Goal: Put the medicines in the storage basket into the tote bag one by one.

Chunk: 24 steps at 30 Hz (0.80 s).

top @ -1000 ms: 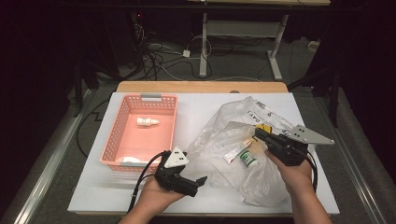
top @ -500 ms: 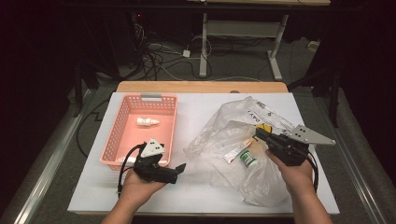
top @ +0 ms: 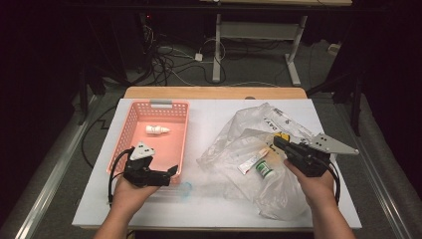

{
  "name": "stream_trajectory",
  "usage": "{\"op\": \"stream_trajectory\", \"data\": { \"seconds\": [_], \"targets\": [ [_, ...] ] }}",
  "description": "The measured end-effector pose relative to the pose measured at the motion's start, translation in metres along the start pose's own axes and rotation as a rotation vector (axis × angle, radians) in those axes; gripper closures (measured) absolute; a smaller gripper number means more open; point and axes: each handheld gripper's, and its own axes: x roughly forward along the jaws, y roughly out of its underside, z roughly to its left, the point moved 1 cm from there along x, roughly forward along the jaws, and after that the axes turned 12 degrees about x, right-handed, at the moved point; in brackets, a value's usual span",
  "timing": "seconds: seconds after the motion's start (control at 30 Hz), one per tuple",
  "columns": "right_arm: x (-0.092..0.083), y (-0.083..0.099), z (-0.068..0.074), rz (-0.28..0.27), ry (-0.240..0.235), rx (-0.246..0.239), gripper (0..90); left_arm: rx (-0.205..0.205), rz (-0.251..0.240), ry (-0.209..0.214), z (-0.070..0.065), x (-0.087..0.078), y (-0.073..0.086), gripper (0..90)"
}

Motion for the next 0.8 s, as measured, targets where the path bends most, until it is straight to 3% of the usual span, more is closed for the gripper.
{"op": "stream_trajectory", "data": {
  "seconds": [0.2, 0.47, 0.8],
  "targets": [
    [0.0, 0.0, 0.0, 0.002, -0.001, 0.001, 90.0, -0.028, 0.019, -0.033, 0.013, -0.002, 0.007, 0.0],
    [0.0, 0.0, 0.001, -0.002, -0.001, -0.001, 90.0, -0.047, 0.014, -0.047, 0.016, -0.005, 0.007, 0.0],
    [0.003, 0.0, 0.002, 0.003, -0.003, 0.001, 90.0, -0.059, -0.001, -0.057, 0.029, 0.004, -0.028, 0.0]
  ]
}}
